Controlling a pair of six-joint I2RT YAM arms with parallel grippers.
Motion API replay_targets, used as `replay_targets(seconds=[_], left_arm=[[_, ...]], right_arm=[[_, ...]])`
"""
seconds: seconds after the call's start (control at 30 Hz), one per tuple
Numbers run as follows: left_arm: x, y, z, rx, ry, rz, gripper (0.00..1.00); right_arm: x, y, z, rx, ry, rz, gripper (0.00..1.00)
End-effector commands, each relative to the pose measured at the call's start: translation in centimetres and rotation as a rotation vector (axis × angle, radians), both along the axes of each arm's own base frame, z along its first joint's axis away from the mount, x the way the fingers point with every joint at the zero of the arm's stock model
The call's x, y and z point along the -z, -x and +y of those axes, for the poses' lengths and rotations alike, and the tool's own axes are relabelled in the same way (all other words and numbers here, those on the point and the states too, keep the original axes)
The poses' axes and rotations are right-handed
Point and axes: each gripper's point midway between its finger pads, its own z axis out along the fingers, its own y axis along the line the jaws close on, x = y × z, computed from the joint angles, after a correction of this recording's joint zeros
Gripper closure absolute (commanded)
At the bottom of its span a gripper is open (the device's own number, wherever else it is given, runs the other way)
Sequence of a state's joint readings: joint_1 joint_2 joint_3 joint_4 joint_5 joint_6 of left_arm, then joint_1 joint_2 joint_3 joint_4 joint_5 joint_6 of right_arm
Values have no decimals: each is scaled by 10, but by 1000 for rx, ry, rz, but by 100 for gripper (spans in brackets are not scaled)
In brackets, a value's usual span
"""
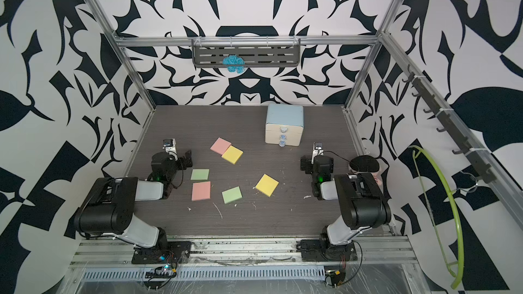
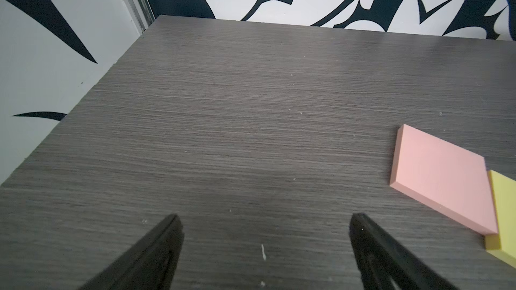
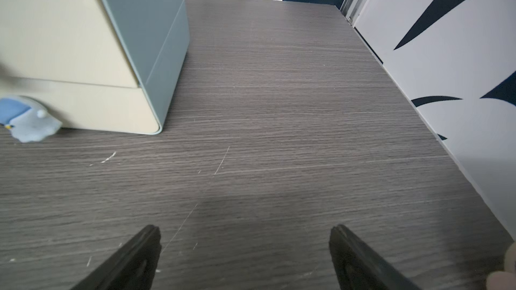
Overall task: Please put the sticky notes in the drawer by color
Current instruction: Move the storage box to the center of the board.
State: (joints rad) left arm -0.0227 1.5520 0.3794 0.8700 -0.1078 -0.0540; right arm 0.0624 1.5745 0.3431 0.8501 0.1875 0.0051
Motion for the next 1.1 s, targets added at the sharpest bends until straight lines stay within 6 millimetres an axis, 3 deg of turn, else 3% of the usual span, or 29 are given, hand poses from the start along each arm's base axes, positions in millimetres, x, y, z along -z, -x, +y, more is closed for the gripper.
replay_targets(seconds=[0.0,0.77,0.87,0.97,1.07], left_arm=[[-5,-1,-3,15,1,-16,1],[-6,-1,-2,9,1,-19,1],[-24,5,-4,23,2,-73,1],[-48,14,-2,1,-4,-89,1],[-86,23,-7,3,-22,-157,1]], right_arm=[[-22,-9,-2,18,-9,-75,1],[-22,-9,-2,16,-7,-75,1],[-31,-9,-6,41,-11,-103,0],[-54,0,-8,53,-8,-118,0],[-80,4,-7,53,-36,-116,0]])
